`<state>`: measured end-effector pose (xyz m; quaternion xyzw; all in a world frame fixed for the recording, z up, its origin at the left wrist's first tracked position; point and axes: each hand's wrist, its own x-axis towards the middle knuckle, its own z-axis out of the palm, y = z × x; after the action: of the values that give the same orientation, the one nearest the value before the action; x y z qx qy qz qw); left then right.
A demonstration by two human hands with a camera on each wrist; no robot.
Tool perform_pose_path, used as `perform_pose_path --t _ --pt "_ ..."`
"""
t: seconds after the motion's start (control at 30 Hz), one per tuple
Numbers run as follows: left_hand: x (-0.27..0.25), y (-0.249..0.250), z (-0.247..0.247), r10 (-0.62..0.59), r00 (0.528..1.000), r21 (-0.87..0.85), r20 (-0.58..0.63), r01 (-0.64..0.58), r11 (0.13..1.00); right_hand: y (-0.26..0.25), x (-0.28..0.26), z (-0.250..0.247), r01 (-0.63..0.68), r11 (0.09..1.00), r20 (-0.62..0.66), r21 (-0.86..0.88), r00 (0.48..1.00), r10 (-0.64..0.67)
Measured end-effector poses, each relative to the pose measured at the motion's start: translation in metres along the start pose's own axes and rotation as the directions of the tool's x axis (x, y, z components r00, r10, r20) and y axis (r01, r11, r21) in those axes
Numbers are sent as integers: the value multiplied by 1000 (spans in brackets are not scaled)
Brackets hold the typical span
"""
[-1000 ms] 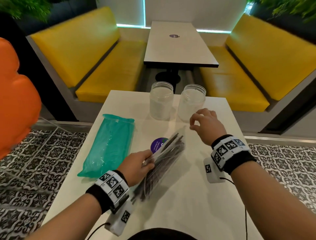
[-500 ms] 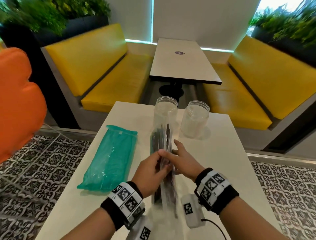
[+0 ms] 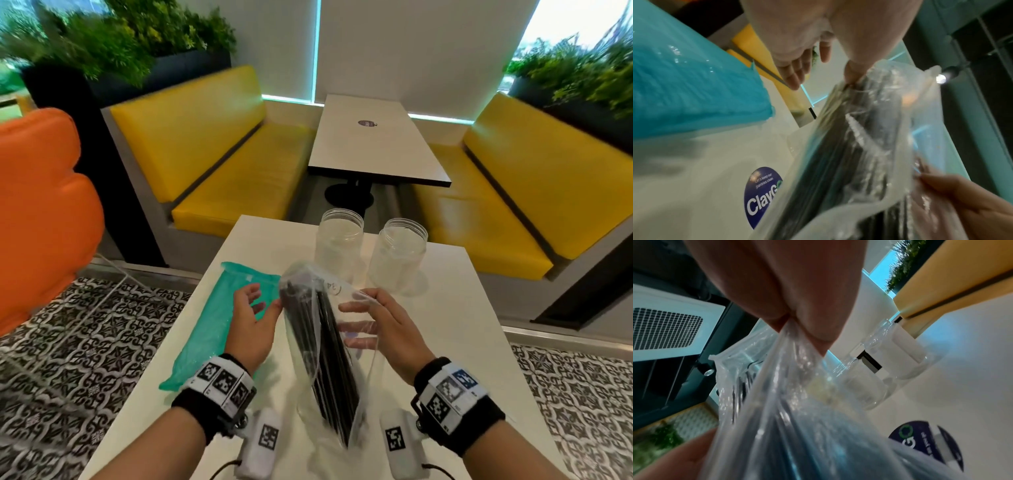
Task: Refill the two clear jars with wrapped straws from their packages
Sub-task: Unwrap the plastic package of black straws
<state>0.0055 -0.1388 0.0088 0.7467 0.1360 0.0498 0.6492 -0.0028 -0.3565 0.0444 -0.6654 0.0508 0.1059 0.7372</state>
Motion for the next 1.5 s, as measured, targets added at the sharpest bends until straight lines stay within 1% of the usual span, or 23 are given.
perform_pose_path --t 0.07,0.13,0.17,0.2,0.23,0.3,0.4,0.47,0.5,0.57,0.67,0.73,0.8,0.83,0.87,0.97,1.03,1.13,1.23,1.3,1.37,1.43,1.5 --pt "4 -3 0 -153 984 -79 88 159 984 -5 -1 4 15 998 12 68 1000 -16" --pt "1 -2 3 -246 947 -151 207 279 948 -10 0 8 35 997 48 73 998 -39" --pt "-2 0 7 -262 926 -182 273 317 931 -11 1 11 44 998 87 33 995 -47" --pt "-3 1 11 -246 914 -196 323 318 927 -11 3 14 64 997 130 -48 990 -57" --pt "-6 4 15 -220 916 -179 336 292 940 -9 4 17 97 983 177 -158 982 -69" --pt "-7 6 20 -169 940 -155 296 221 963 -4 6 21 168 930 262 -327 962 -82" --pt "-4 5 21 -143 966 -142 215 176 974 -3 6 26 213 900 333 -381 939 -81" --pt "-9 11 20 -128 972 -135 195 156 979 -1 10 29 248 871 341 -425 935 -100" --pt "-10 11 21 -124 974 -129 189 150 980 2 12 28 261 861 330 -435 937 -117" --pt "-15 13 22 -120 976 -126 183 144 981 8 15 26 242 861 290 -447 950 -117" --pt "-21 14 23 -98 970 -134 223 130 982 12 16 19 125 882 218 -455 976 -26" --pt "-25 19 23 -46 970 -142 240 82 987 13 17 14 73 896 174 -439 985 5" --pt "-25 24 21 14 981 -104 193 6 995 14 20 10 107 898 169 -426 985 -38" --pt "-22 24 20 41 982 -96 185 -23 995 15 21 9 125 899 176 -421 983 -54" --pt "-19 23 21 48 979 -101 198 -28 995 15 22 8 133 899 184 -417 981 -60" --pt "-16 28 23 -18 975 -229 222 70 971 17 24 4 167 908 217 -384 972 -87" --pt "-15 28 25 -39 980 -278 193 93 956 17 25 3 174 911 216 -373 972 -97" --pt "-14 26 27 -72 984 -320 166 122 939 19 28 -1 161 919 177 -360 979 -102" --pt "-12 23 26 1 982 -316 190 60 947 19 27 -4 143 906 154 -399 984 -88" --pt "-10 21 25 75 967 -245 242 -13 969 17 28 -6 139 885 165 -444 984 -72" --pt "-11 24 27 86 954 -194 286 -30 981 16 30 -7 140 873 176 -467 982 -63" --pt "-10 28 32 21 963 -201 268 34 979 17 31 -6 157 845 154 -512 984 -90" --pt "-8 28 36 -86 965 -295 246 159 942 20 31 -9 167 836 132 -523 985 -115"
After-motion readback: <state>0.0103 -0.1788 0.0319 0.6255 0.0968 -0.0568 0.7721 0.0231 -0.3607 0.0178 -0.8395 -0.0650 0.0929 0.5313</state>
